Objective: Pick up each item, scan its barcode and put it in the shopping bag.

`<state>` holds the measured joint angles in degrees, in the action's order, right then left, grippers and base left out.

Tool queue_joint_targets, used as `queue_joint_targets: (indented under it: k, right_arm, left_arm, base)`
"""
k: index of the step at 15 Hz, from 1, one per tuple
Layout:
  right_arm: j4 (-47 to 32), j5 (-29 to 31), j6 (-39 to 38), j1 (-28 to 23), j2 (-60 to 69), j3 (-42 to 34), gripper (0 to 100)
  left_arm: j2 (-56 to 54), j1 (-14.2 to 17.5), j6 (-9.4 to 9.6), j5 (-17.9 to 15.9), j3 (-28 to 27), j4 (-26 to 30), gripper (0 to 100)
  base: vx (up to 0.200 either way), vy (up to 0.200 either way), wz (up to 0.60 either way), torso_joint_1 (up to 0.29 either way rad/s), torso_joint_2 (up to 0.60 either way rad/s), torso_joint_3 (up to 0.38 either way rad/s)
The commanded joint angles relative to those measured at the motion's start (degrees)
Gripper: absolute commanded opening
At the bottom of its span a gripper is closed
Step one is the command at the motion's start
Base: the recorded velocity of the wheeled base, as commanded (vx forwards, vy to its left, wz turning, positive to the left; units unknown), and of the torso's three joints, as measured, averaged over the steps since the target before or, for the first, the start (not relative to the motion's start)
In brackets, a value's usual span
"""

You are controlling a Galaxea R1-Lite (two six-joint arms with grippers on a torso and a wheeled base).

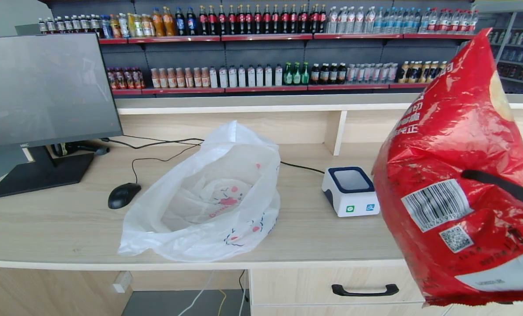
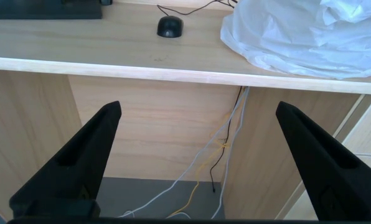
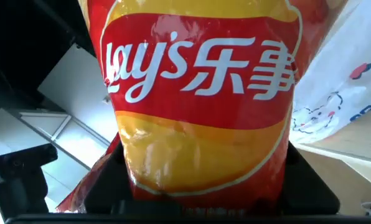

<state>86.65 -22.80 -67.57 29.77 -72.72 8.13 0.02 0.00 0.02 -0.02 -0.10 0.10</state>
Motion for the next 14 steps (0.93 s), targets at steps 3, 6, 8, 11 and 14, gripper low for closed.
queue_joint_targets:
  k: [3, 6, 8, 11, 14]
  right_arm:
    - [3.35, 0.03, -1.07, 5.74, -10.08, 0.92, 0]
    - [3.35, 0.03, -1.07, 7.14, -8.85, 1.19, 0]
    - [3.35, 0.03, -1.07, 8.02, -8.49, 1.45, 0]
    - [3.35, 0.03, -4.5, 8.11, -6.74, 1.98, 0]
    - [3.35, 0.03, -17.77, 8.29, -2.96, 4.7, 0]
  left_arm:
    - [-0.02, 0.0, -0.02, 0.02, 0.01, -0.01, 100]
    - [-0.02, 0.0, -0.02, 0.02, 0.01, -0.01, 100]
    - [-0.02, 0.0, 0.06, 0.02, 0.01, -0.01, 100]
    - [-0.02, 0.0, 0.06, 0.02, 0.01, -0.01, 100]
    - [-0.02, 0.0, -0.02, -0.06, 0.01, -0.01, 100]
  base:
    - [0.0, 0.0, 0.0, 0.0, 0.0, 0.0]
    - [0.0, 0.0, 0.0, 0.0, 0.0, 0.0]
    - [0.0, 0.0, 0.0, 0.0, 0.0, 0.0]
    - [0.0, 0.0, 0.0, 0.0, 0.0, 0.0]
    - [0.0, 0.0, 0.0, 0.0, 0.0, 0.0]
